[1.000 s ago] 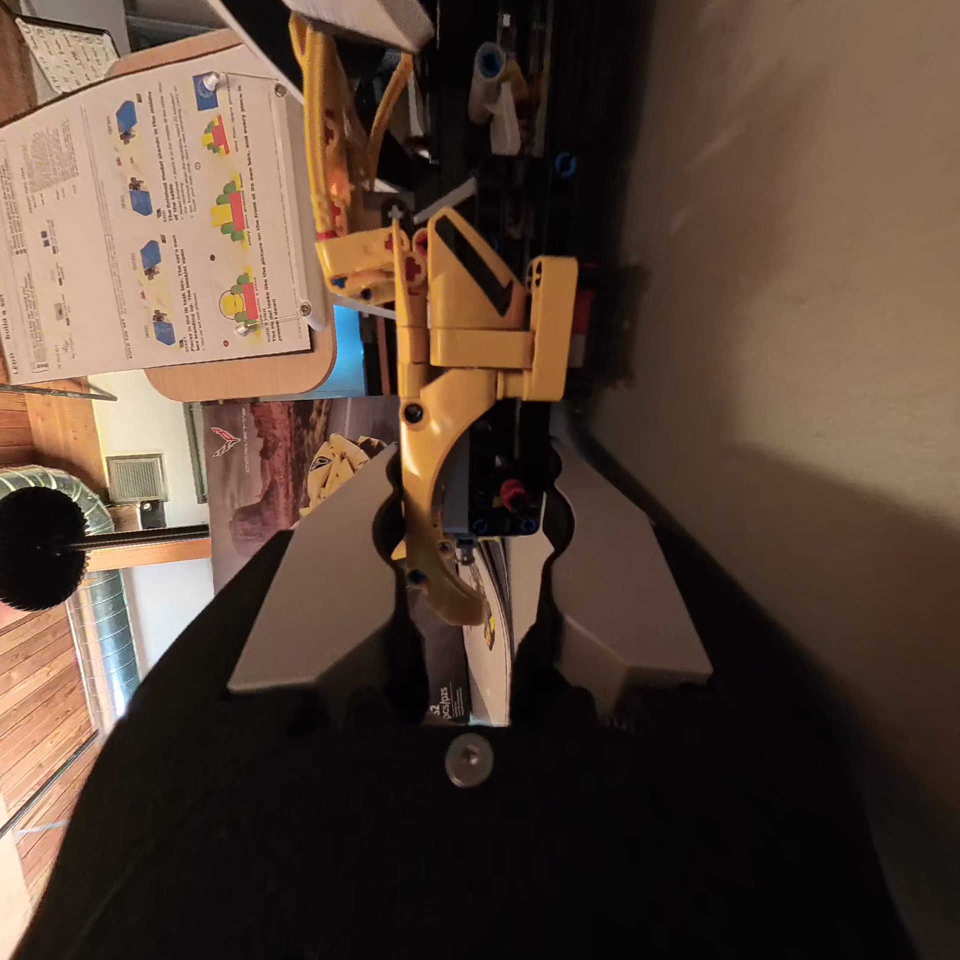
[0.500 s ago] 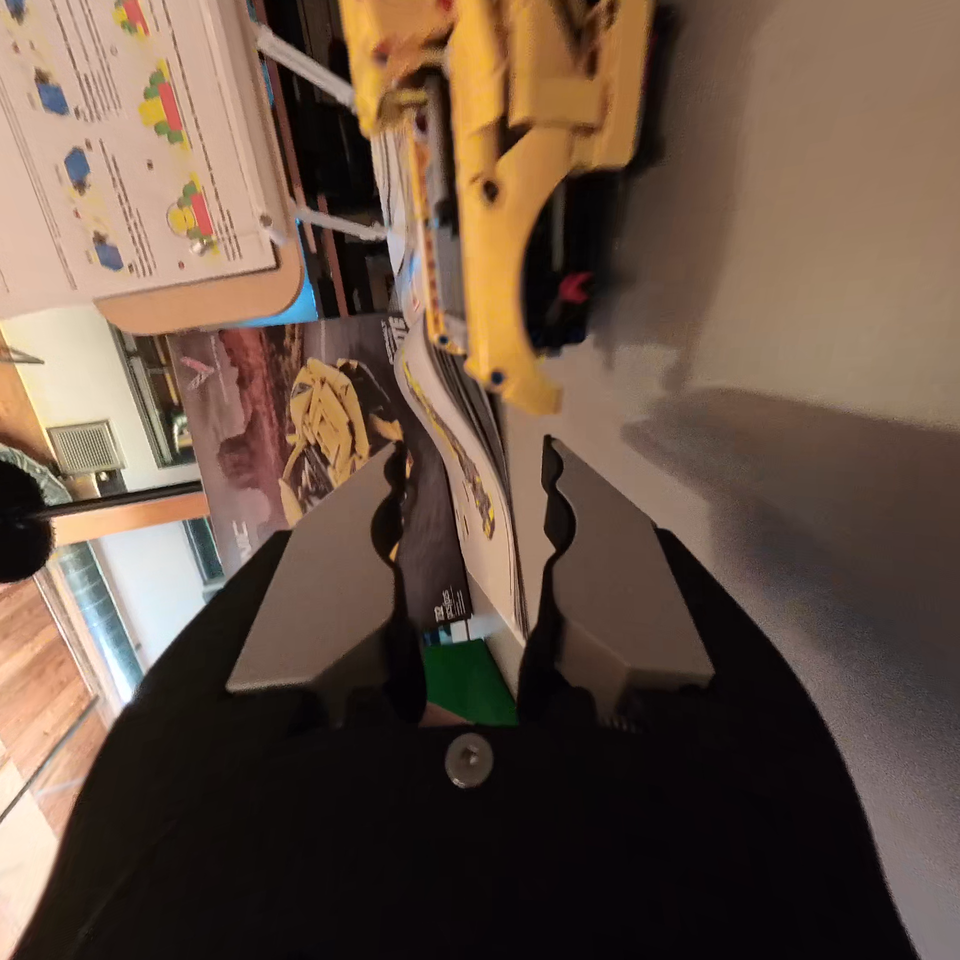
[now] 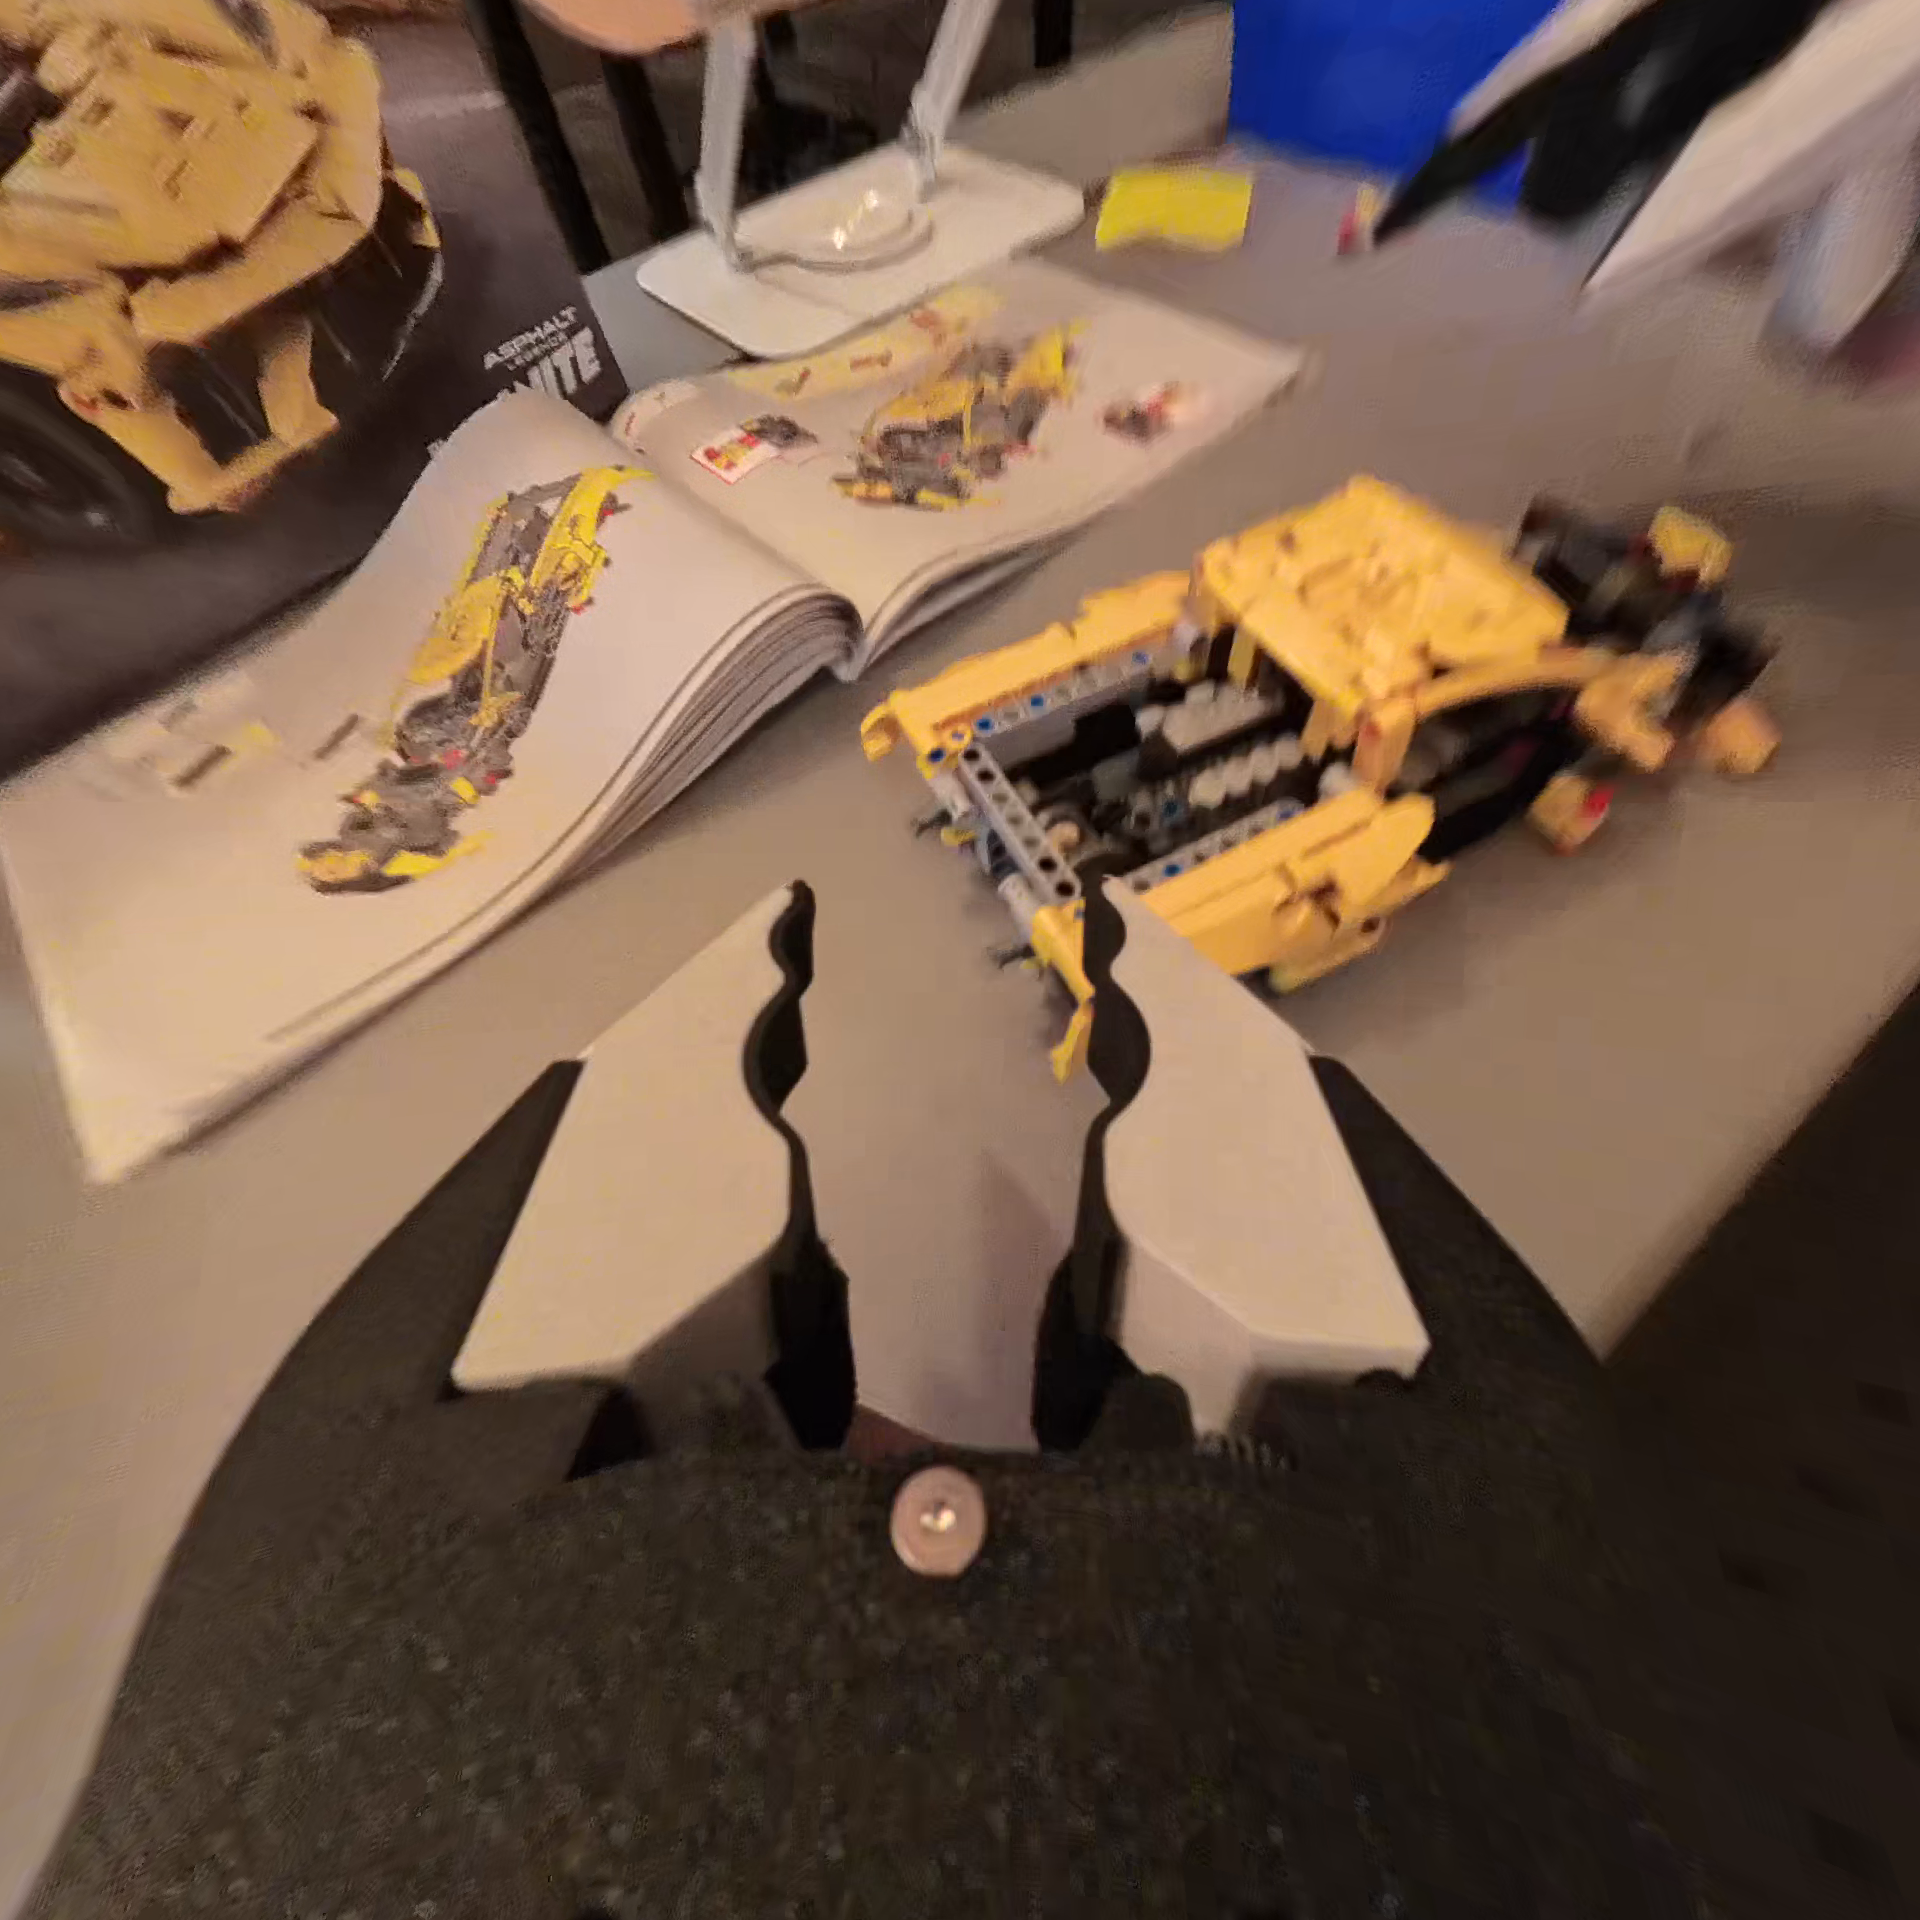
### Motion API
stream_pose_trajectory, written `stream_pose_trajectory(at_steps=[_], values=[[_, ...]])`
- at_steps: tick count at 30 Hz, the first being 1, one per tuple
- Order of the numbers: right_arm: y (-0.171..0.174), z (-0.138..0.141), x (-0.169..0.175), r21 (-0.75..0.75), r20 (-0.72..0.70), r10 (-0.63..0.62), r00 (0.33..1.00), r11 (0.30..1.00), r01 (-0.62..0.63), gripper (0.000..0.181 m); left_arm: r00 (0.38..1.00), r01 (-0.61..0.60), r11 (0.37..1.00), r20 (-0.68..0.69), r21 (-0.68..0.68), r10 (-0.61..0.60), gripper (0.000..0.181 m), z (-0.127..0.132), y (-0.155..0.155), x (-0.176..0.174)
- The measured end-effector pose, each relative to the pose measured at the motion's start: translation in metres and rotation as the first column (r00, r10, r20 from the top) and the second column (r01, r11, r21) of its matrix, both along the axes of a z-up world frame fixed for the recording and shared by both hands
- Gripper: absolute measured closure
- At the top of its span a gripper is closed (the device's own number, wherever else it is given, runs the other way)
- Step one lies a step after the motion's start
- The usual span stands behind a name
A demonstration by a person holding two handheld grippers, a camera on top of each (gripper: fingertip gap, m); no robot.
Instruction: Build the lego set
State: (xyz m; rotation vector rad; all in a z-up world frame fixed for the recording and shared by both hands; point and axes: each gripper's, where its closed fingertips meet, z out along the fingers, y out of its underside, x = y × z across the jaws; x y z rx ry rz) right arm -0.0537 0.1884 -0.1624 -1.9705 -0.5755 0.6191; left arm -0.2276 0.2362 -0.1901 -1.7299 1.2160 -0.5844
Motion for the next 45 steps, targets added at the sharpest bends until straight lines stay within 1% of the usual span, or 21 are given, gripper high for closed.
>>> stream_pose_trajectory(at_steps=[3, 5, 7, 9, 12, 14, 17, 20, 22, 23, 26, 28, 30, 31, 33, 35, 37, 40, 43, 44, 45], values=[[0.015, -0.022, 0.063, 0.050, -0.028, -0.309, 0.951, 0.949, 0.310, 0.107, 0.971, -0.090, 0.990, 0.212, -0.111, 0.112, 0.130, 0.009, 0.012, 0.000], [0.013, -0.037, 0.085, 0.001, 0.013, -0.385, 0.923, 0.923, 0.385, 0.104, 0.924, -0.133, 0.974, 0.332, -0.186, 0.189, 0.131, 0.012, 0.021, -0.002], [0.014, -0.037, 0.108, 0.034, 0.041, -0.465, 0.884, 0.885, 0.464, 0.120, 0.914, -0.095, 0.964, 0.361, -0.248, 0.183, 0.131, 0.017, 0.022, 0.002], [0.016, -0.044, 0.122, -0.010, 0.024, -0.503, 0.864, 0.864, 0.503, 0.120, 0.908, -0.097, 0.970, 0.379, -0.222, 0.178, 0.133, 0.033, 0.032, 0.008], [0.028, -0.067, 0.132, -0.128, 0.100, -0.496, 0.863, 0.854, 0.505, 0.099, 0.940, 0.003, 0.983, 0.335, -0.186, 0.060, 0.133, 0.059, 0.045, 0.045], [0.041, -0.068, 0.134, -0.146, 0.157, -0.468, 0.870, 0.860, 0.489, 0.096, 0.965, 0.131, 0.973, 0.248, -0.188, -0.082, 0.133, 0.064, 0.049, 0.086], [0.055, -0.071, 0.131, -0.219, 0.155, -0.453, 0.878, 0.851, 0.478, 0.098, 0.973, 0.228, 0.958, 0.009, -0.176, -0.230, 0.132, 0.039, 0.066, 0.140], [0.058, -0.087, 0.134, -0.277, 0.167, -0.470, 0.867, 0.821, 0.499, 0.097, 0.923, 0.281, 0.944, -0.221, -0.170, -0.315, 0.130, 0.003, 0.081, 0.179], [0.057, -0.091, 0.131, -0.264, 0.151, -0.472, 0.869, 0.827, 0.495, 0.097, 0.881, 0.319, 0.934, -0.314, -0.158, -0.354, 0.129, -0.016, 0.085, 0.196], [0.056, -0.091, 0.130, -0.267, 0.149, -0.470, 0.870, 0.828, 0.493, 0.098, 0.872, 0.312, 0.942, -0.355, -0.127, -0.337, 0.129, -0.023, 0.093, 0.201], [0.052, -0.090, 0.133, -0.260, 0.150, -0.479, 0.865, 0.825, 0.502, 0.102, 0.877, 0.230, 0.971, -0.421, -0.061, -0.234, 0.128, -0.035, 0.123, 0.201], [0.049, -0.088, 0.140, -0.237, 0.168, -0.499, 0.850, 0.817, 0.526, 0.107, 0.894, 0.180, 0.981, -0.405, -0.070, -0.193, 0.128, -0.035, 0.136, 0.193], [0.048, -0.093, 0.137, -0.283, 0.136, -0.483, 0.865, 0.818, 0.501, 0.099, 0.919, 0.133, 0.987, -0.362, -0.092, -0.158, 0.128, -0.032, 0.148, 0.182], [0.049, -0.089, 0.135, -0.280, 0.110, -0.478, 0.871, 0.826, 0.489, 0.101, 0.926, 0.102, 0.988, -0.352, -0.115, -0.136, 0.128, -0.034, 0.155, 0.174], [0.050, -0.087, 0.134, -0.293, 0.083, -0.476, 0.875, 0.828, 0.478, 0.102, 0.928, 0.074, 0.974, -0.343, -0.214, -0.146, 0.130, -0.047, 0.157, 0.163], [0.050, -0.088, 0.134, -0.305, 0.073, -0.477, 0.876, 0.826, 0.475, 0.100, 0.938, 0.090, 0.951, -0.296, -0.295, -0.180, 0.142, -0.055, 0.151, 0.164], [0.052, -0.086, 0.135, -0.317, 0.038, -0.492, 0.870, 0.819, 0.478, 0.098, 0.941, 0.090, 0.948, -0.287, -0.304, -0.182, 0.143, -0.056, 0.150, 0.166], [0.058, -0.069, 0.137, -0.303, -0.114, -0.526, 0.843, 0.826, 0.474, 0.106, 0.931, 0.094, 0.956, -0.316, -0.276, -0.183, 0.142, -0.058, 0.149, 0.167], [0.064, -0.039, 0.130, -0.310, -0.435, -0.486, 0.758, 0.871, 0.381, 0.116, 0.928, 0.096, 0.961, -0.325, -0.259, -0.180, 0.142, -0.061, 0.148, 0.169], [0.065, -0.041, 0.131, -0.348, -0.472, -0.492, 0.732, 0.866, 0.358, 0.116, 0.928, 0.096, 0.963, -0.328, -0.253, -0.179, 0.142, -0.062, 0.148, 0.169], [0.064, -0.053, 0.132, -0.384, -0.426, -0.513, 0.745, 0.848, 0.364, 0.115, 0.927, 0.096, 0.963, -0.331, -0.251, -0.179, 0.142, -0.062, 0.148, 0.169]])
